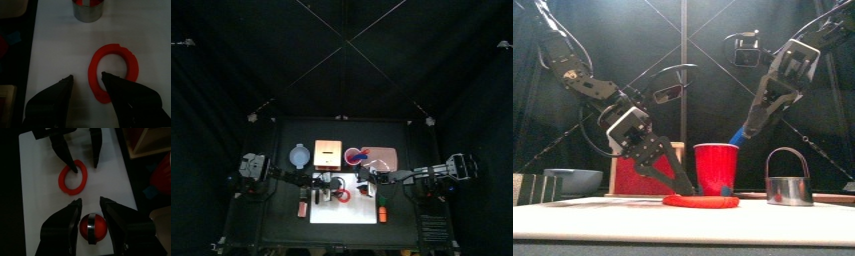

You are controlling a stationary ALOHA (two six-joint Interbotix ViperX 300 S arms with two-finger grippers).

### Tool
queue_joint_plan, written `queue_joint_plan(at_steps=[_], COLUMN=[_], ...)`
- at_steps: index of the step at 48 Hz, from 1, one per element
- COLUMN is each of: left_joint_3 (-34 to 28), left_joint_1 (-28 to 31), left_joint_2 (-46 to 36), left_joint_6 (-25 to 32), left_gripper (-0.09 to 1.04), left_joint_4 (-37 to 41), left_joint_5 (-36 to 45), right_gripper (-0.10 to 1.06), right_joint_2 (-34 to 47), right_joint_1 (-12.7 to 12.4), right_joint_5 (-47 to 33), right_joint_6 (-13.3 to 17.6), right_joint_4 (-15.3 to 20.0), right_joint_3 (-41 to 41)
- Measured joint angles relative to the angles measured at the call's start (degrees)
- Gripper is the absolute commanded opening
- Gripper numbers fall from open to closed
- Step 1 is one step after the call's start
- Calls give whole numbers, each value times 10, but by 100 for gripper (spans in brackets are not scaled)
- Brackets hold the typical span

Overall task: Get the cutter from the drawer then cut the dough then place the extra dough in the bowl
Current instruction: Place the extra dough in the bowl

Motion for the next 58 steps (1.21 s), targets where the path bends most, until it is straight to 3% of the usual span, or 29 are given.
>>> queue_joint_plan(at_steps=[9, 28, 58], left_joint_3=[-11, -12, -12], left_joint_1=[4, 0, -16], left_joint_2=[4, 3, 3], left_joint_6=[1, 1, 0], left_gripper=[84, 67, 66], left_joint_4=[1, 1, 1], left_joint_5=[17, 29, 36], right_gripper=[75, 75, 75], right_joint_2=[2, 4, 17], right_joint_1=[0, -1, -2], right_joint_5=[-10, -11, -11], right_joint_6=[-1, -1, -1], right_joint_4=[0, 0, 1], right_joint_3=[6, 9, 9])
